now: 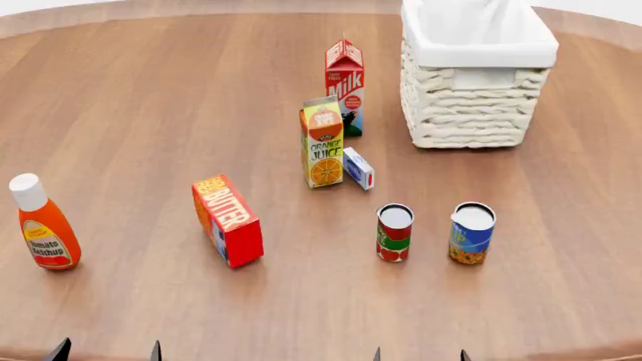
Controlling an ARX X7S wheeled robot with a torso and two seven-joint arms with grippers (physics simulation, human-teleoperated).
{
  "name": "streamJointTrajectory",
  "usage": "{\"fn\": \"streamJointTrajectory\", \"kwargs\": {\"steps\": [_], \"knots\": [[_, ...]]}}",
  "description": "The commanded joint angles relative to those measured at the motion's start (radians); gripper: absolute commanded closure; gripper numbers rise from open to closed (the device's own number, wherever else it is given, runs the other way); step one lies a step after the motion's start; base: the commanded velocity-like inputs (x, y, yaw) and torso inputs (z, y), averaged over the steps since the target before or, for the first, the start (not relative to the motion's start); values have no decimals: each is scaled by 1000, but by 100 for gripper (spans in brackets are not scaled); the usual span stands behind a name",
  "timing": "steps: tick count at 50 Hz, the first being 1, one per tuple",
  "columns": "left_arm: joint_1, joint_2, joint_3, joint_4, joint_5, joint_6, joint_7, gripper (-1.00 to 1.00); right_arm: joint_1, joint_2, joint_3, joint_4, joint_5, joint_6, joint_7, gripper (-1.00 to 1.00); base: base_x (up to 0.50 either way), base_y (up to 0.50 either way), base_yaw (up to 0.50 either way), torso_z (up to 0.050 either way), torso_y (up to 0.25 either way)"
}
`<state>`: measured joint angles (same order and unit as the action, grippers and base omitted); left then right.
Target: Pick up the alphabet soup and the tomato sauce, and put them in the basket.
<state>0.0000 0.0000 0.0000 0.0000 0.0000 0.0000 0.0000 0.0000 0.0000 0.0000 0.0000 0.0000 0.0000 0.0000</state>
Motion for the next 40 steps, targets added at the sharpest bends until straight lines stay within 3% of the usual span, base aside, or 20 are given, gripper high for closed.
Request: {"fn": "streamJointTrajectory", "kwargs": {"steps": [1, 19, 24, 40], "knots": [[-2, -16, 19, 6, -16, -10, -18, -100, 0, 14, -21, -9, 24, 6, 15, -100, 0, 0, 0, 0, 0], [-13, -63, 71, 7, -34, -22, -66, -100, 14, 60, -79, 10, 39, 19, 74, -100, 0, 0, 0, 0, 0], [-23, -69, 68, 11, -52, -16, -74, -100, 8, 73, -88, -76, 23, 50, 99, -100, 0, 0, 0, 0, 0], [4, -106, 118, 332, -45, -170, -97, -100, -9, 116, -102, -428, 8, 206, 135, -100, 0, 0, 0, 0, 0]]}}
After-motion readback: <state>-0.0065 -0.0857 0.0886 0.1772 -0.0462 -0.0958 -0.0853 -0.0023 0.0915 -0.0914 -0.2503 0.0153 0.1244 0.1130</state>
